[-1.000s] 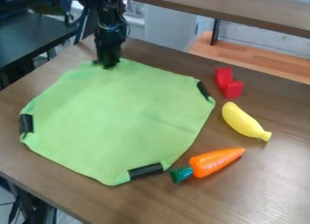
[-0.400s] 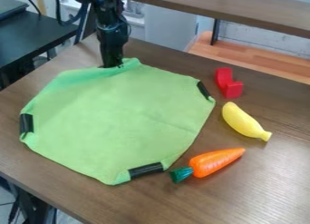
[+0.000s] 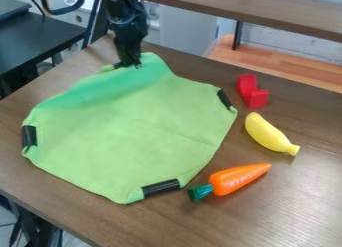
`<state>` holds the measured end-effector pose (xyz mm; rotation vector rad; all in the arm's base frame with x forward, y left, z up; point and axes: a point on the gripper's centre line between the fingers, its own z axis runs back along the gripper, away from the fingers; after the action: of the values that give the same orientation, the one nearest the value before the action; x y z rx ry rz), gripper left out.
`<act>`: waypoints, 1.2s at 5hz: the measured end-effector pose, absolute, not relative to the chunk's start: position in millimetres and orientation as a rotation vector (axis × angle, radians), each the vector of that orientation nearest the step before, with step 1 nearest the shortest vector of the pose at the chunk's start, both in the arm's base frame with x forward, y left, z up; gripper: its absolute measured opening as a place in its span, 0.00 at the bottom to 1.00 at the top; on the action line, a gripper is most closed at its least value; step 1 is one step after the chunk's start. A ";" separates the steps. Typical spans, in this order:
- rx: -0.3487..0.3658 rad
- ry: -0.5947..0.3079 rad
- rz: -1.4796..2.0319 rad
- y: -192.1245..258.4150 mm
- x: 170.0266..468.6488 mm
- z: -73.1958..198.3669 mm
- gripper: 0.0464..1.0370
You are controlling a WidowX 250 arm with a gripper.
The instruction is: Fold the cloth from top left to bottom right
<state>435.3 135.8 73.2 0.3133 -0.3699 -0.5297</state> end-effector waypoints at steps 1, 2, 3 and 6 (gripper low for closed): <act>0.350 -0.394 -0.602 109.0 412.7 71.4 0.00; 0.359 -0.411 -0.665 83.3 386.0 69.1 0.00; 0.363 -0.438 -0.735 53.3 353.5 75.3 0.00; 0.288 -0.379 -0.772 -8.4 302.9 89.9 0.00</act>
<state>302.9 -8.4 89.9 0.2875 -0.3795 -0.7717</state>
